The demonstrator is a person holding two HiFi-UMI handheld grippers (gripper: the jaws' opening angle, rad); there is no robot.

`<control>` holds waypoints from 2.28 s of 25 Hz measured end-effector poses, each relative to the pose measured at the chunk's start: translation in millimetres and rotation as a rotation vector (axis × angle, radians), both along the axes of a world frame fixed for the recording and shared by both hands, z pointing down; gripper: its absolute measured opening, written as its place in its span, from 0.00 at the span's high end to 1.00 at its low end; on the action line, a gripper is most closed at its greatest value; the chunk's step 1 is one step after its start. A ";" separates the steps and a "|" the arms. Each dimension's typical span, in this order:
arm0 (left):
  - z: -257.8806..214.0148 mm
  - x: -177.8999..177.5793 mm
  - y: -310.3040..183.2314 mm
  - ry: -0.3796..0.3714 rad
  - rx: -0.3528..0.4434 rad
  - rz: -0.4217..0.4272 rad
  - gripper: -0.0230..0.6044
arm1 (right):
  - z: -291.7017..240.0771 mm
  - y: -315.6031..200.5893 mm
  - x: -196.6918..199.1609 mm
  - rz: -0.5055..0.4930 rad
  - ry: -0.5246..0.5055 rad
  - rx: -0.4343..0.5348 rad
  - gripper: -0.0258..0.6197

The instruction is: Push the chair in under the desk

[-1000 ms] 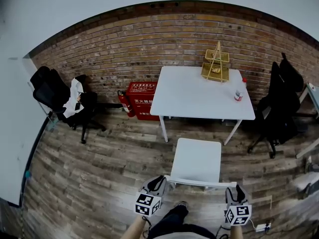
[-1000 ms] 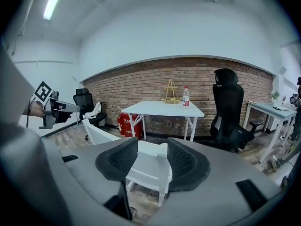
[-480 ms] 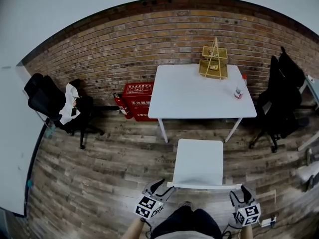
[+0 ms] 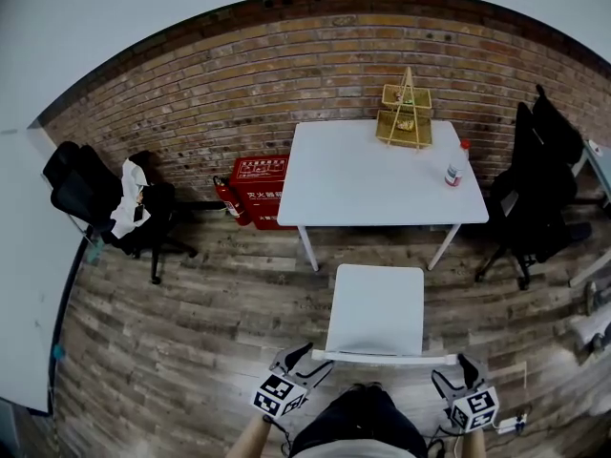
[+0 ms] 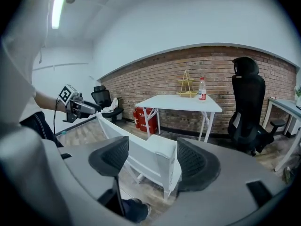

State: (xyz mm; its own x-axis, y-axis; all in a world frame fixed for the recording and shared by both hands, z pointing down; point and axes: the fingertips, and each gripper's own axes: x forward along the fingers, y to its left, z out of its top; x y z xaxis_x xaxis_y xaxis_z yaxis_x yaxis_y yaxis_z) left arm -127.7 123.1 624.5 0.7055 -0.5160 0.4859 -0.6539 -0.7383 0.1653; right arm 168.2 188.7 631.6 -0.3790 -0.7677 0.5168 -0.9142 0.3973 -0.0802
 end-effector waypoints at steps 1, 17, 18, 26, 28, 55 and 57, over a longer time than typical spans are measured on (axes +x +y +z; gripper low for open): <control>2.9 0.7 0.0 -0.010 -0.003 0.003 0.55 | 0.5 -1.2 1.0 -0.006 0.009 -0.003 0.48; 40.5 13.7 -1.6 -0.102 -0.039 0.025 0.53 | 34.9 -4.8 2.5 -0.082 0.051 -0.077 0.47; 41.4 14.8 -1.6 -0.100 -0.043 0.025 0.53 | 36.3 -5.7 2.4 -0.079 0.047 -0.077 0.47; 42.6 14.5 -1.5 -0.084 -0.050 0.007 0.53 | 41.5 -11.4 2.3 -0.062 0.031 -0.073 0.47; 42.6 13.7 -2.3 -0.082 -0.057 0.006 0.53 | 40.1 -13.8 1.0 -0.060 0.036 -0.073 0.47; 50.3 16.1 -4.9 -0.021 -0.084 -0.074 0.49 | 41.9 -20.2 4.7 -0.024 0.042 -0.098 0.49; 51.2 16.6 -4.8 -0.021 -0.079 -0.081 0.49 | 41.0 -20.7 4.0 -0.025 0.042 -0.095 0.49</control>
